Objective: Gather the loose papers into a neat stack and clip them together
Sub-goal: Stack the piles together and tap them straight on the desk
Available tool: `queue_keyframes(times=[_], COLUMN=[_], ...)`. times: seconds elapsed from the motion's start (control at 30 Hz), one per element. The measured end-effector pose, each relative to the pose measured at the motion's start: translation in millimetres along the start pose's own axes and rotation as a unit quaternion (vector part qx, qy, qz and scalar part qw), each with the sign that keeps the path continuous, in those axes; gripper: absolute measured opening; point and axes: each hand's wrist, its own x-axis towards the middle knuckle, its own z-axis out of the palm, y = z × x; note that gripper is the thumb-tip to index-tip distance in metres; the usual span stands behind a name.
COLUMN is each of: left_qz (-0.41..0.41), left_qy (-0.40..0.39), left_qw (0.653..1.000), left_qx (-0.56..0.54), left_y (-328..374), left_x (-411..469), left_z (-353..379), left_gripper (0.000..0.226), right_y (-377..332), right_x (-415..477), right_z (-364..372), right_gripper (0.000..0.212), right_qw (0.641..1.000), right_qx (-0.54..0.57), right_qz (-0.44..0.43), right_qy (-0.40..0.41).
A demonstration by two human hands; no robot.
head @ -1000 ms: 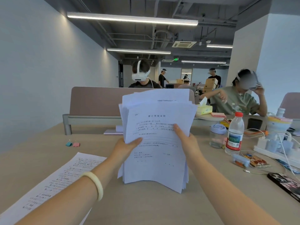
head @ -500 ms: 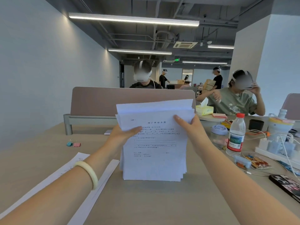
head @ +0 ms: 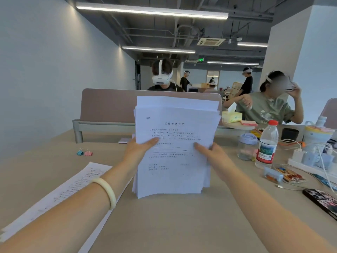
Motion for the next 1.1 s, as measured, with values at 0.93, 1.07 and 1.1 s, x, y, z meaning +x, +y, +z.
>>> queue_keyframes(times=[0.93,1.07,1.1], left_qz=[-0.038,-0.043,-0.041], left_qy=[-0.051,-0.028,-0.025], left_qw=[0.998,0.999,0.999], left_qx=[0.025,-0.001,-0.003], left_y=[-29.4,-37.0,-38.6], left_x=[3.4,2.6,1.7], left_z=[-9.7,-6.5,-5.2], left_gripper=[0.046,0.025,0.022], right_y=[46.6,11.6,9.9], right_x=[-17.6,-2.4,-1.1], right_z=[4.3,6.1,9.2], right_gripper=[0.038,0.025,0.024], right_qw=[0.995,0.995,0.996], right_qx=[-0.027,0.095,0.092], right_qz=[0.046,-0.005,-0.013], right_qy=[-0.083,-0.019,0.000])
